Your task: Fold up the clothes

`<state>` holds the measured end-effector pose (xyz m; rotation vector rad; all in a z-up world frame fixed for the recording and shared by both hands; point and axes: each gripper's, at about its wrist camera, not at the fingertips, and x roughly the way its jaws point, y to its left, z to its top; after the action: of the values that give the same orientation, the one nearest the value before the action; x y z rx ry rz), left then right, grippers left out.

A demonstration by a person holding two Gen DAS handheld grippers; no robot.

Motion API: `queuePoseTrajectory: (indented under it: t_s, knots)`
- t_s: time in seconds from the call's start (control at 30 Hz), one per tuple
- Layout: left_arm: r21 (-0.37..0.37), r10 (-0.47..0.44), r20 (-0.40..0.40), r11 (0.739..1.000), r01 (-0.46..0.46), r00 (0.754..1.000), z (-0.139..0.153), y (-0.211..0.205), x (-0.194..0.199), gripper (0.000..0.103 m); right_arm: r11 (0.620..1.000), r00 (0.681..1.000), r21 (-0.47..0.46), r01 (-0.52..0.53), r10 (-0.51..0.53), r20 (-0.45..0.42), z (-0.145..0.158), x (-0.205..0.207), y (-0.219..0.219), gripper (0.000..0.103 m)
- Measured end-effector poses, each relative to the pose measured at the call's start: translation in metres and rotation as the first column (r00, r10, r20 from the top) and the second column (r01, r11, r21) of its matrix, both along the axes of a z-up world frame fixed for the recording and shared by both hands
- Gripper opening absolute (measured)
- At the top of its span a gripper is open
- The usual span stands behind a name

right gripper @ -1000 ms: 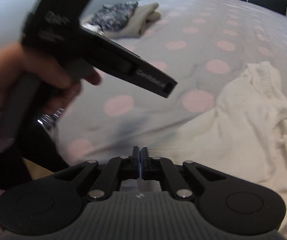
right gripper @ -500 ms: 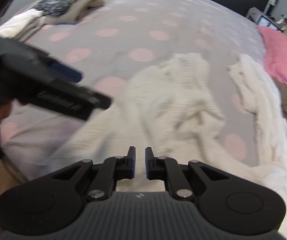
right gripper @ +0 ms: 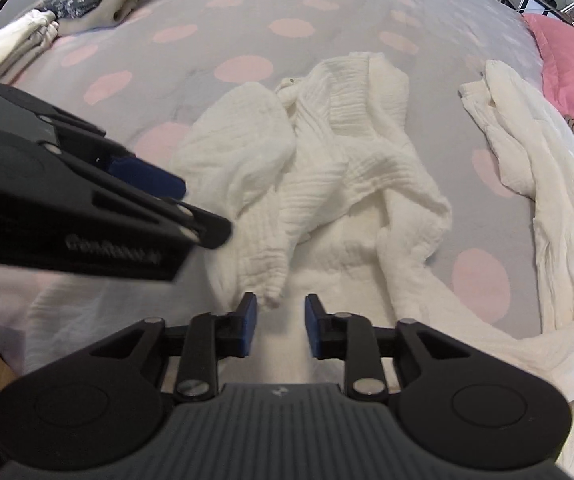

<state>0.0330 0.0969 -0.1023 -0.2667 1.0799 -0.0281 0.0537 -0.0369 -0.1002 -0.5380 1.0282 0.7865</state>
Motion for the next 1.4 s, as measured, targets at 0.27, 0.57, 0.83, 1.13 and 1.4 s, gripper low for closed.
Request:
queuePoseTrajectory:
  t_s: [0.27,0.57,0.83,1.13,1.4]
  knots:
    - [0.091,0.121,0.072,0.988,-0.127,0.99,0.023,0.068,-0.045,0.004,0.998,0.998,-0.009,0.063,-0.063,-0.006,0.003,0.01,0.001,0.008]
    - [0.161,0.251,0.084,0.952,-0.261,0.964,0.037,0.14,-0.079,0.003,0.992,0.993,0.055,0.116,-0.114,-0.035,0.008,0.016,0.01,0.04]
    - [0.191,0.268,0.119,0.939,-0.287,0.956,0.043,0.149,-0.089,0.001,0.982,0.984,0.092,0.166,-0.158,-0.087,0.012,0.02,0.019,0.001]
    - [0.14,0.307,0.076,0.939,-0.315,0.949,0.042,0.181,-0.093,0.006,0.956,0.956,-0.02,0.294,-0.293,0.031,0.039,0.04,-0.013,0.002]
    - [0.015,0.329,0.093,0.943,-0.332,0.94,0.033,0.184,-0.074,0.037,0.959,0.965,0.117,0.258,-0.261,0.006,0.062,0.053,-0.002,0.014]
